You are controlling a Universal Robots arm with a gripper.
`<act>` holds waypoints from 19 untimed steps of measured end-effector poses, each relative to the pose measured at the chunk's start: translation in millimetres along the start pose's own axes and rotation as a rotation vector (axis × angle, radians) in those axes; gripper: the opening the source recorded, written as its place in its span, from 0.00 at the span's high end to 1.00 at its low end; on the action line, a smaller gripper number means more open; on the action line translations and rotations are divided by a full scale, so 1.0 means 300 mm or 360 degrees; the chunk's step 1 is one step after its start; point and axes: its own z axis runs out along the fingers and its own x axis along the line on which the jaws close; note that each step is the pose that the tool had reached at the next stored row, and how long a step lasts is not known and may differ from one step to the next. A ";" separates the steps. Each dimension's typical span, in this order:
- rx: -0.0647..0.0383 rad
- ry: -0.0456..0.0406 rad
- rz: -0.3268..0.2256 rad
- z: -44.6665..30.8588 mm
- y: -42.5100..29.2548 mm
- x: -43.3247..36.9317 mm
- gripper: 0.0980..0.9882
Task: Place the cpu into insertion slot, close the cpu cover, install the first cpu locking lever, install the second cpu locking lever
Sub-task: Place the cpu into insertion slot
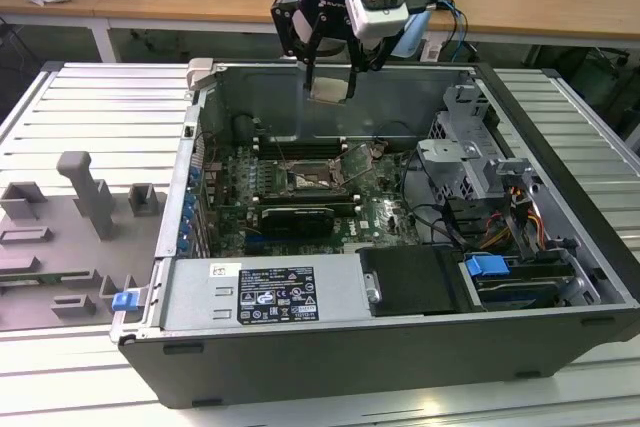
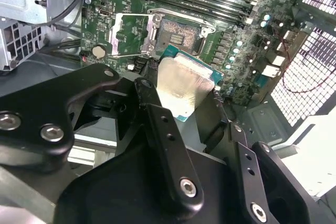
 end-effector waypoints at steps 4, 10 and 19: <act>-0.0001 -0.0005 0.0050 0.000 0.000 0.000 0.52; -0.0001 -0.0008 0.0089 0.000 0.000 0.000 0.52; -0.0002 -0.0009 0.0095 0.009 -0.001 0.000 0.52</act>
